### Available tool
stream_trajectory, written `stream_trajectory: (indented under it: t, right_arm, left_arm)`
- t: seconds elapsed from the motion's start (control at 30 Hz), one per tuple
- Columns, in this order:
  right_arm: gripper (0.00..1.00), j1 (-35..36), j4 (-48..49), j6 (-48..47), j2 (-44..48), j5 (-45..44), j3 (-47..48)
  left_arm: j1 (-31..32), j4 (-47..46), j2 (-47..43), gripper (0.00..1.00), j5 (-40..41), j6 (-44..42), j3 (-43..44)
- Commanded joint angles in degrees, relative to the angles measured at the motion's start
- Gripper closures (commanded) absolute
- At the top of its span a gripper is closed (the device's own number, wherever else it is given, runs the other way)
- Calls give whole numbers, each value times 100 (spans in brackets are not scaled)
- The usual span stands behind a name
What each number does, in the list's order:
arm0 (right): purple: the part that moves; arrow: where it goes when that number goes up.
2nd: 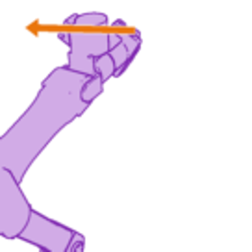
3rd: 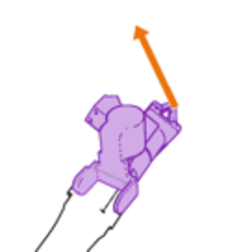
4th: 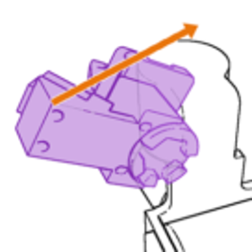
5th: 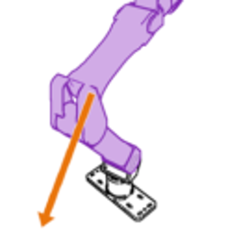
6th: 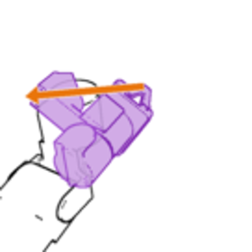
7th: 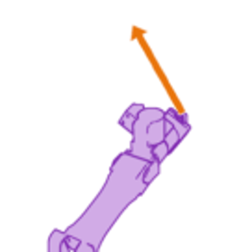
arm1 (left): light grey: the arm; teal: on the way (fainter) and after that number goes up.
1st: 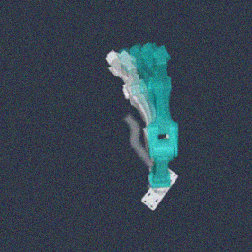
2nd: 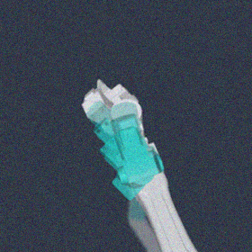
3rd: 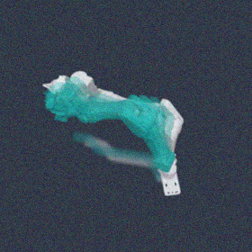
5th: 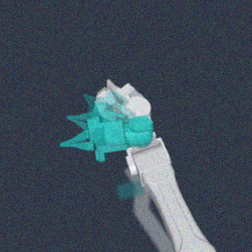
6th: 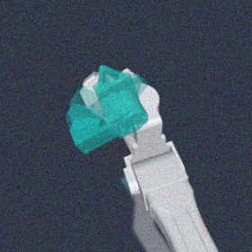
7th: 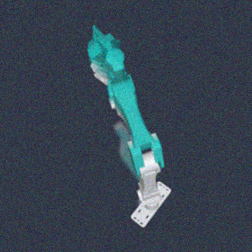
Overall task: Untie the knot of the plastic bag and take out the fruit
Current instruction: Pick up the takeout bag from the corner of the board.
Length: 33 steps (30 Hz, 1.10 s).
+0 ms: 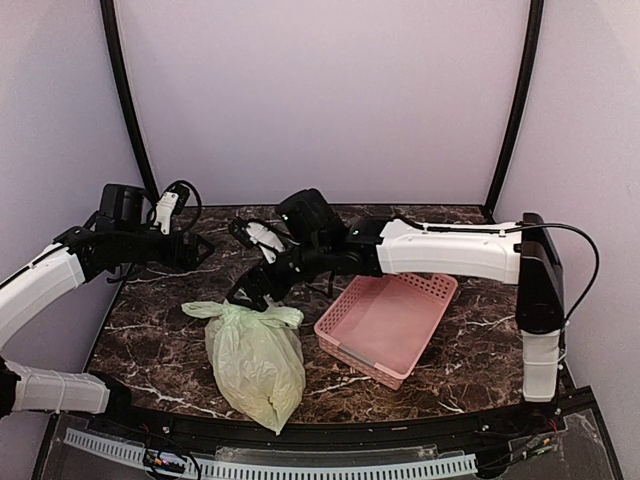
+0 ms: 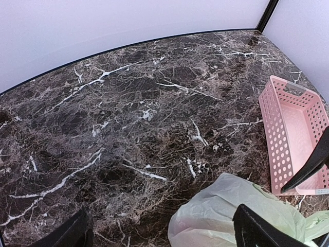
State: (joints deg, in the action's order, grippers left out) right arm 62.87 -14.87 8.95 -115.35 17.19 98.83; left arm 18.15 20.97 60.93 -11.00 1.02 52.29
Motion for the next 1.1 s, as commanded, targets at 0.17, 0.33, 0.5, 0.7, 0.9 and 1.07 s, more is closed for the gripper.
stream_trajectory:
  t: [0.17, 0.33, 0.5, 0.7, 0.9, 1.07]
  right_arm:
    - [6, 11, -845, -589, -607, 671, 697]
    - [8, 48, -849, -613, -737, 610, 751]
    - [13, 42, -739, -605, -814, 680, 716]
    - [28, 49, -595, -584, -850, 764, 679]
    - [52, 50, -480, -570, -826, 818, 623]
    - [81, 49, -345, -520, -778, 858, 530]
  left_arm:
    - [-31, 10, -87, 6, 217, -257, -88]
    - [-31, 17, -60, 6, 275, -278, -79]
    - [-31, 21, -15, 6, 298, -286, -79]
    - [-31, 27, 21, 6, 308, -298, -79]
    - [-31, 30, 33, 6, 318, -304, -79]
    - [-31, 26, 29, 6, 340, -319, -79]
